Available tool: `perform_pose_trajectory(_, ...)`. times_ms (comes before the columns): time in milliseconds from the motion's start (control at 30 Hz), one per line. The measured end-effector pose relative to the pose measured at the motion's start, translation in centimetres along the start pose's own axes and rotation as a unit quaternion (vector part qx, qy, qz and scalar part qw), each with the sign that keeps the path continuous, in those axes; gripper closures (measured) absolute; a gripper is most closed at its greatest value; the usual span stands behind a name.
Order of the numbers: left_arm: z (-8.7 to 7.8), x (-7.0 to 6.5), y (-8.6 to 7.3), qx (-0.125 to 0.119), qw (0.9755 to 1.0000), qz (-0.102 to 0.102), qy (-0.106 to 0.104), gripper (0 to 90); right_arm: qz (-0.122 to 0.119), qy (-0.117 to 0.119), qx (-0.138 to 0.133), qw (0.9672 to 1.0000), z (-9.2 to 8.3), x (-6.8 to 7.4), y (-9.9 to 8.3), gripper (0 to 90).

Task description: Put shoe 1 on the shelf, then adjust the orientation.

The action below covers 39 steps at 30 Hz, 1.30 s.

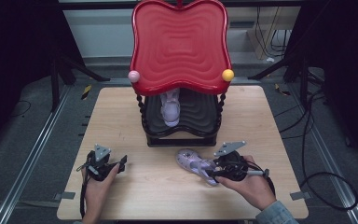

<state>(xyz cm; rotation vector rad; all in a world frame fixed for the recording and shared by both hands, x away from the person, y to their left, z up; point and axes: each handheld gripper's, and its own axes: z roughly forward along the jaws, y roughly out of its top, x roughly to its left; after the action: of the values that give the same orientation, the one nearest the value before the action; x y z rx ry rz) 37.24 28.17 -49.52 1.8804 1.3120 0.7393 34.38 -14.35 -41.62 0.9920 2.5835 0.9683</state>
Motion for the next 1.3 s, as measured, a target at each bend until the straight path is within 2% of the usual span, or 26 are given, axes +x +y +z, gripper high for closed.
perform_pose_trajectory(133,0.1,0.0,0.0,0.002,1.0,0.0,-0.001,20.7,-0.002,0.011,0.004,0.9999,0.6,0.6,-0.1,49.3)
perform_pose_trajectory(200,0.1,0.1,0.0,0.001,1.0,-0.001,-0.001,20.7,-0.007,0.018,0.015,0.9997,1.3,1.0,-0.2,48.8)
perform_pose_trajectory(467,0.0,0.1,0.0,-0.001,1.0,-0.002,0.0,20.7,-0.016,0.022,0.043,0.9987,3.6,1.5,-0.4,51.5)
perform_pose_trajectory(567,-0.1,0.0,0.0,-0.002,1.0,0.0,-0.001,20.7,-0.019,0.016,0.064,0.9977,4.9,1.3,-0.4,59.0)
perform_pose_trajectory(633,-0.1,0.0,0.0,-0.001,1.0,0.0,-0.001,20.7,-0.02,0.018,0.067,0.9974,5.1,1.2,-0.4,61.4)
perform_pose_trajectory(667,-0.1,0.0,0.1,-0.002,1.0,0.0,-0.001,20.7,-0.023,0.015,0.075,0.9968,5.5,1.1,-0.4,67.3)
perform_pose_trajectory(700,-0.1,0.0,0.1,-0.002,1.0,0.0,-0.001,20.7,-0.023,0.015,0.075,0.9968,5.5,1.1,-0.4,67.3)
perform_pose_trajectory(800,-0.2,0.0,0.1,-0.003,1.0,0.0,0.0,20.7,-0.029,0.017,0.083,0.996,5.9,1.0,-0.2,76.7)
perform_pose_trajectory(900,-0.2,0.0,0.1,-0.005,1.0,-0.001,0.0,20.7,-0.034,0.02,0.087,0.9954,5.9,1.0,-0.2,81.2)
perform_pose_trajectory(1233,-0.2,0.0,0.1,-0.004,1.0,0.001,0.003,20.7,-0.037,0.026,0.085,0.9954,5.6,0.5,0.1,85.9)
perform_pose_trajectory(1267,-0.2,0.0,0.1,-0.003,1.0,0.0,0.002,20.7,-0.037,0.036,0.077,0.9957,5.4,0.4,0.1,86.1)
perform_pose_trajectory(1300,-0.2,0.0,0.1,-0.003,1.0,0.0,0.002,20.7,-0.037,0.036,0.077,0.9957,5.4,0.4,0.1,86.1)
